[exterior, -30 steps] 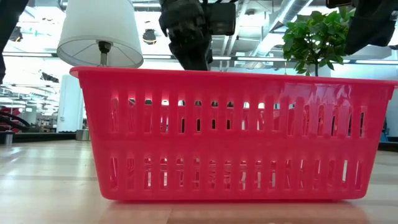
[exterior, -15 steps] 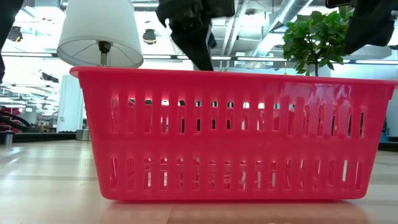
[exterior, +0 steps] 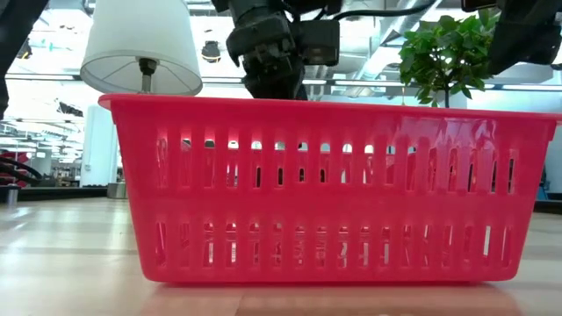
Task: Stack baskets by color
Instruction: Stack the bottom black bin on the black bin, then stack the bottom red bin on the red bin
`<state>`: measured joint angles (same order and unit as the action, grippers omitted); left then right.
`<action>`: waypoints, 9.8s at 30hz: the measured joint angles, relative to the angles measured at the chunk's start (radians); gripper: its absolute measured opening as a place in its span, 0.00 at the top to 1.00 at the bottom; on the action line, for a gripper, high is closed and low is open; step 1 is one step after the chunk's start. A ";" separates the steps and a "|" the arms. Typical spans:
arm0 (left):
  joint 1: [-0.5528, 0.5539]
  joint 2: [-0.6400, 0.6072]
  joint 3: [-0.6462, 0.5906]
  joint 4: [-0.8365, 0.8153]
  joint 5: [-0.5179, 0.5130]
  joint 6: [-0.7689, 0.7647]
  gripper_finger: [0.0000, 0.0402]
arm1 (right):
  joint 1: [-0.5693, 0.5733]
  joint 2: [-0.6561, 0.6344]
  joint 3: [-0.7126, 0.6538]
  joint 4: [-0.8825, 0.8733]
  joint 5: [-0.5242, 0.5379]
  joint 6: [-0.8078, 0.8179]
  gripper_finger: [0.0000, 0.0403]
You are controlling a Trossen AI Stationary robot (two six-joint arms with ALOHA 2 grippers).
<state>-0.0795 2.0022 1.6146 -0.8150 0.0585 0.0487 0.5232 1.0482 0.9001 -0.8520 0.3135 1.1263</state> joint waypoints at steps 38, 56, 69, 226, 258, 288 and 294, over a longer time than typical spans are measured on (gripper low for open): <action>0.000 -0.645 -0.638 0.387 -0.022 -0.231 0.73 | 0.365 0.329 0.000 0.060 -0.419 -0.112 0.44; 0.001 -0.641 -0.639 0.380 -0.100 -0.190 0.64 | 0.364 0.555 -0.001 0.088 -0.391 -0.065 0.61; 0.001 -0.706 -0.639 0.312 -0.187 -0.319 0.64 | 0.230 0.294 -0.001 -0.023 -0.317 0.234 0.97; 0.001 -1.086 -1.012 0.668 -0.106 -0.358 0.64 | -0.113 0.653 0.288 0.720 -0.239 -0.736 0.42; 0.001 -1.085 -1.012 0.603 -0.089 -0.330 0.64 | -0.146 0.917 0.557 0.424 -0.200 -0.682 0.37; 0.001 -1.085 -1.012 0.603 -0.096 -0.304 0.64 | -0.112 0.871 0.548 0.304 -0.191 -0.377 0.95; 0.001 -1.085 -1.012 0.604 -0.091 -0.304 0.64 | -0.127 0.694 0.549 0.192 -0.056 -0.348 0.97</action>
<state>-0.0788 0.9167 0.6025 -0.2111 -0.0320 -0.2554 0.3964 1.7424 1.4487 -0.6605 0.2578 0.7785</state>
